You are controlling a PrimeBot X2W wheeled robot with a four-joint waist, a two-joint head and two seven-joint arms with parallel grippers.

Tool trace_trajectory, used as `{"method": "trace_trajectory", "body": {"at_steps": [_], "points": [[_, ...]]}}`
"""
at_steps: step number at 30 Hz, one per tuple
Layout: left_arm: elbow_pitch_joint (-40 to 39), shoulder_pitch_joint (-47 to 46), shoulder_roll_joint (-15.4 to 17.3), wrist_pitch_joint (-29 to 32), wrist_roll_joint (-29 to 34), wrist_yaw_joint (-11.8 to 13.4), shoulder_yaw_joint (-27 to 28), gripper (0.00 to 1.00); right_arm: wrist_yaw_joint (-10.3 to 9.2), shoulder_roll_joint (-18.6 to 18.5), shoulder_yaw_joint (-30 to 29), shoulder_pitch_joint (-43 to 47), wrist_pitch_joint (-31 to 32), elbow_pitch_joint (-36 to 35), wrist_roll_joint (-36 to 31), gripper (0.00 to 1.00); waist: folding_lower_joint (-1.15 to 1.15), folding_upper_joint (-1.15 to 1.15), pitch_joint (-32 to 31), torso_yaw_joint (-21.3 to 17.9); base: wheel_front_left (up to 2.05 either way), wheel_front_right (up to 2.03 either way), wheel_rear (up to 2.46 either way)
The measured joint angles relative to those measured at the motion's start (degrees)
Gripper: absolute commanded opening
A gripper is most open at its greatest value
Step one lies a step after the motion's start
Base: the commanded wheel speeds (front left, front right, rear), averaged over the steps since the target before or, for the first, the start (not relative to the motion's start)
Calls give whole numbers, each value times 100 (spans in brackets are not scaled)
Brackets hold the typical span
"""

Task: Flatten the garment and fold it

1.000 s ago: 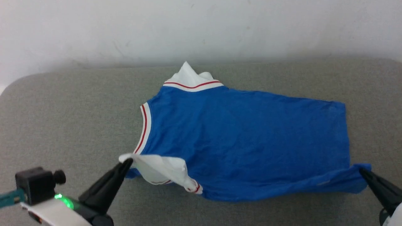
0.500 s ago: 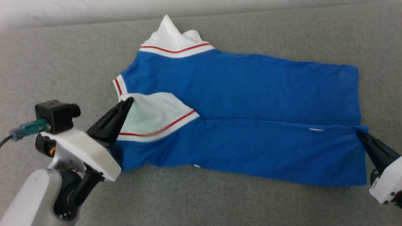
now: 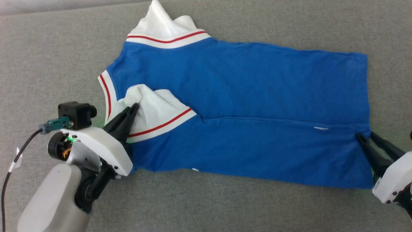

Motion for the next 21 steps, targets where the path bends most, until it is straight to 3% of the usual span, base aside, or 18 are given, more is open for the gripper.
{"method": "trace_trajectory", "body": {"at_steps": [8, 15, 21], "points": [[-413, 309, -105, -850, 32, 277, 385, 100, 0, 119, -259, 63, -461, -346, -111, 100, -1, 0, -388, 17, 0, 0, 0], [-1459, 1657, -460, -2245, 304, 920, 1049, 100, 0, 1023, -1065, 743, -1265, -837, -1084, 100, -2, 0, -941, 70, 0, 0, 0], [-2031, 2834, -829, -2401, 1184, 1283, 1308, 100, 0, 1795, -1127, 1372, -1930, -951, -1760, 100, -2, 0, -1401, 126, 0, 0, 0]]}}
